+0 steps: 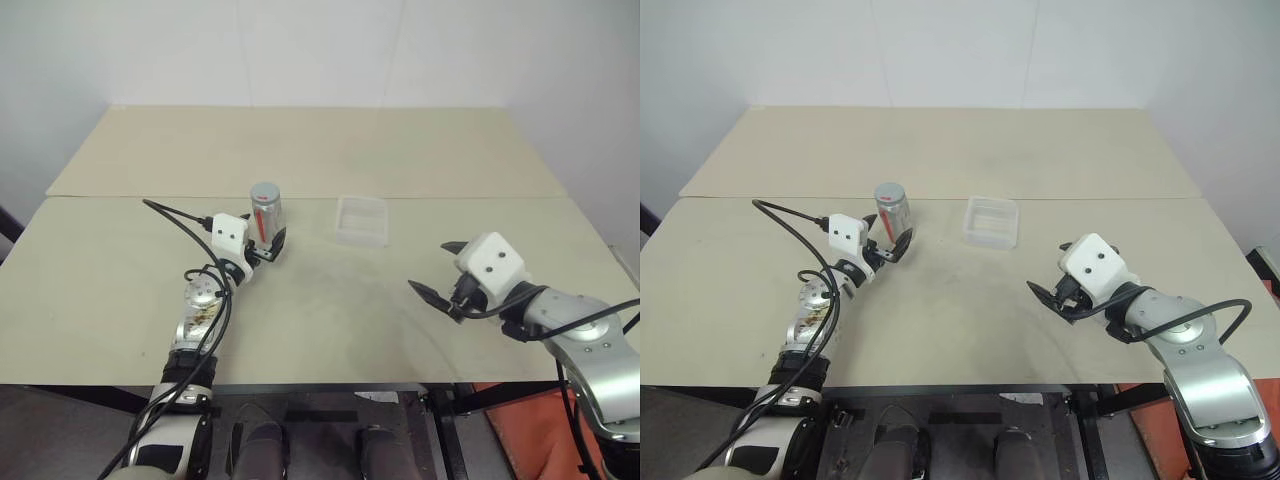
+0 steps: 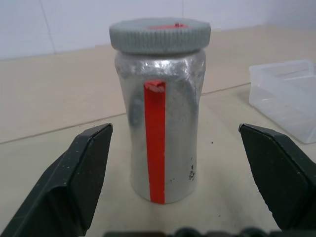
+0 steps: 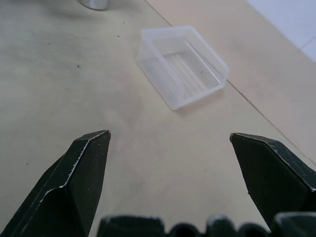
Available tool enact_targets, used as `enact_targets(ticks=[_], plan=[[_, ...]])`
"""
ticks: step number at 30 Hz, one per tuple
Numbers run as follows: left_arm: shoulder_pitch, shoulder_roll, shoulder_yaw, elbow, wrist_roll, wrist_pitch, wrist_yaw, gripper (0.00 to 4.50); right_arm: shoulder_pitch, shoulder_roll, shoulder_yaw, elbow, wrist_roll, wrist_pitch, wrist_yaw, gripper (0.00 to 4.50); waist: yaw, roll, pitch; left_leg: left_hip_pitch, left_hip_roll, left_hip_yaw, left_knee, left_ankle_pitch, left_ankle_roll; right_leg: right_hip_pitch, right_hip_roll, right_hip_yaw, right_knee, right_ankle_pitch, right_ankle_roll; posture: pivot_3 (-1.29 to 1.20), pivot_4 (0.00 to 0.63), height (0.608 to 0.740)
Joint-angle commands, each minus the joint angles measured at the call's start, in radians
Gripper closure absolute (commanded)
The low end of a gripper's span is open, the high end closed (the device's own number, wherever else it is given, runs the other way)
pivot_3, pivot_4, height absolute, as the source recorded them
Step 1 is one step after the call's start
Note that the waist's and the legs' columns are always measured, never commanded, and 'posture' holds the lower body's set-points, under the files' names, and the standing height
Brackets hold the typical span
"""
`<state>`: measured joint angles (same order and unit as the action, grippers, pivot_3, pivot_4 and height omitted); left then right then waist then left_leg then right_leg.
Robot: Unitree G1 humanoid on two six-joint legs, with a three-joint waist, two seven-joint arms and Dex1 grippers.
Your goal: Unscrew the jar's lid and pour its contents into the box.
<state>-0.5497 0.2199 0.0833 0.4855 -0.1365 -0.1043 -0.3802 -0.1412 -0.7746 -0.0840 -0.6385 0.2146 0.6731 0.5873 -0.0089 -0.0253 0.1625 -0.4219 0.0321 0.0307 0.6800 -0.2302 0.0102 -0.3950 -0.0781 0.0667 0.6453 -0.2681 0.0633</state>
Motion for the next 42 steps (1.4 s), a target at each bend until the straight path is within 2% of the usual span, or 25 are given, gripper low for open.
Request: enact_targets(ticks=[1, 17, 20, 26, 33, 38, 42], plan=[[-0.045, -0.01, 0.008, 0.046, 0.008, -0.064, 0.018, 0.04, 0.001, -0.001, -0.017, -0.044, -0.018, -0.013, -0.018, 0.0, 0.001, 0.0, 0.0, 0.0, 0.0, 0.0, 0.0, 0.0, 0.0, 0.0, 0.0, 0.0, 0.0, 0.0, 0.0, 0.0, 0.15, 0.74], [-0.196, -0.017, 0.018, 0.327, 0.014, -0.197, 0.02, 0.04, 0.008, 0.011, -0.006, -0.031, -0.061, -0.03, -0.042, 0.0, 0.006, 0.0, 0.0, 0.0, 0.0, 0.004, 0.0, 0.0, 0.0, 0.0, 0.0, 0.0, -0.001, 0.0, 0.0, 0.0, 0.15, 0.74], [-0.211, -0.02, 0.02, 0.37, 0.025, -0.227, 0.042, 0.6, 0.008, 0.014, -0.004, -0.025, -0.067, -0.036, -0.042, 0.0, 0.007, 0.0, 0.0, 0.0, 0.0, 0.004, 0.0, 0.0, 0.0, 0.0, 0.0, 0.0, -0.001, 0.0, 0.0, 0.0, 0.15, 0.74], [-0.248, -0.036, 0.016, 0.449, 0.034, -0.288, 0.036, 2.55, -0.005, 0.015, 0.001, -0.006, -0.073, -0.045, -0.038, 0.0, 0.009, 0.0, 0.0, 0.0, 0.0, 0.004, 0.0, 0.0, 0.0, 0.0, 0.0, -0.001, -0.001, 0.0, 0.0, 0.0, 0.15, 0.74], [-0.247, -0.043, 0.019, 0.465, 0.022, -0.307, 0.018, 2.58, -0.011, 0.019, 0.008, 0.001, -0.084, -0.053, -0.038, 0.0, 0.009, 0.0, 0.0, 0.0, 0.0, 0.004, 0.0, 0.0, 0.0, 0.0, 0.0, -0.001, -0.001, 0.0, 0.0, 0.0, 0.15, 0.74], [-0.191, -0.057, 0.022, 0.34, -0.022, -0.272, -0.041, 2.58, -0.054, 0.065, 0.028, -0.002, -0.068, -0.033, -0.052, 0.0, 0.005, 0.0, 0.0, 0.0, 0.0, 0.004, 0.0, 0.0, 0.0, 0.0, 0.0, -0.001, 0.0, 0.0, 0.0, 0.0, 0.15, 0.74], [-0.055, -0.06, -0.062, 0.083, -0.022, -0.16, -0.135, 2.58, -0.16, 0.264, 0.056, -0.013, 0.012, 0.038, -0.137, 0.0, -0.006, 0.0, 0.0, 0.0, 0.001, 0.003, -0.001, 0.0, 0.0, -0.001, 0.001, 0.0, 0.001, 0.0, 0.0, 0.0, 0.15, 0.74]])
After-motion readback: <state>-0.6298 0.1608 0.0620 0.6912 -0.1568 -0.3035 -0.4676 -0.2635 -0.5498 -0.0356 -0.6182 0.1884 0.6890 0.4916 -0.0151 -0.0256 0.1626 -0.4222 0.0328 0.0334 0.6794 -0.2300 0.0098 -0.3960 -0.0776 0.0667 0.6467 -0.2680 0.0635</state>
